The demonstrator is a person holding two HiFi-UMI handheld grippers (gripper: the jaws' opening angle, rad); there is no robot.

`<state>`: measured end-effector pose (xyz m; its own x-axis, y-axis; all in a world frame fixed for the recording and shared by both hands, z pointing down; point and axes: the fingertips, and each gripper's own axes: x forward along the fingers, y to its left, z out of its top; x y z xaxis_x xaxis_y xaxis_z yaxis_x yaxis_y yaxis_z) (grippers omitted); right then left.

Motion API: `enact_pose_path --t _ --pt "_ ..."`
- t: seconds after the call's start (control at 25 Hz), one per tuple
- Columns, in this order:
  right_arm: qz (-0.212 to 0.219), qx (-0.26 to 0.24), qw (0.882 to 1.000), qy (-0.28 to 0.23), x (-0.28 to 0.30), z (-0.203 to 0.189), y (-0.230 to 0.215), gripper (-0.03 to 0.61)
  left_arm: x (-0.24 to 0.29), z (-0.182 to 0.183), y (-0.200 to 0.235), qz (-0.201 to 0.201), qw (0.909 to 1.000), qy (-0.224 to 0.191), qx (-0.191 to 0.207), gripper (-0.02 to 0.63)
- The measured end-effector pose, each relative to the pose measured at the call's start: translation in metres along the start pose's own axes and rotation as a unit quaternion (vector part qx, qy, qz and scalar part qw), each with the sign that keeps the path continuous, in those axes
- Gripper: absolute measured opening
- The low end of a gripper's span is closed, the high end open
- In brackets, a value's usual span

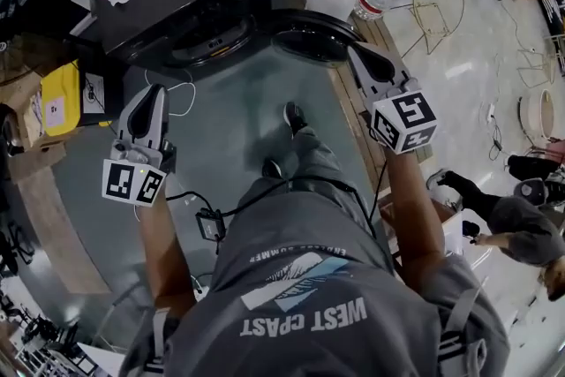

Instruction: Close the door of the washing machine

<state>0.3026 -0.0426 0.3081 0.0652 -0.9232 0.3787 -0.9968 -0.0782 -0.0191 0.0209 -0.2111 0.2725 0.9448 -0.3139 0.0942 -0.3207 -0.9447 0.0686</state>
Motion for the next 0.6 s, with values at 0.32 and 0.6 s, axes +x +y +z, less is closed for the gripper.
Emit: enact_pose_path --t 0.32,0.6 --pt "0.025 -0.013 0.998 0.049 0.092 -0.049 -0.054 0.028 0.043 -0.038 0.027 0.03 0.9988 0.033 -0.021 0.037" --pt "0.041 -0.024 0.994 0.094 0.161 -0.098 -0.081 0.029 0.074 -0.071 0.051 0.039 0.9977 0.044 -0.033 0.037"
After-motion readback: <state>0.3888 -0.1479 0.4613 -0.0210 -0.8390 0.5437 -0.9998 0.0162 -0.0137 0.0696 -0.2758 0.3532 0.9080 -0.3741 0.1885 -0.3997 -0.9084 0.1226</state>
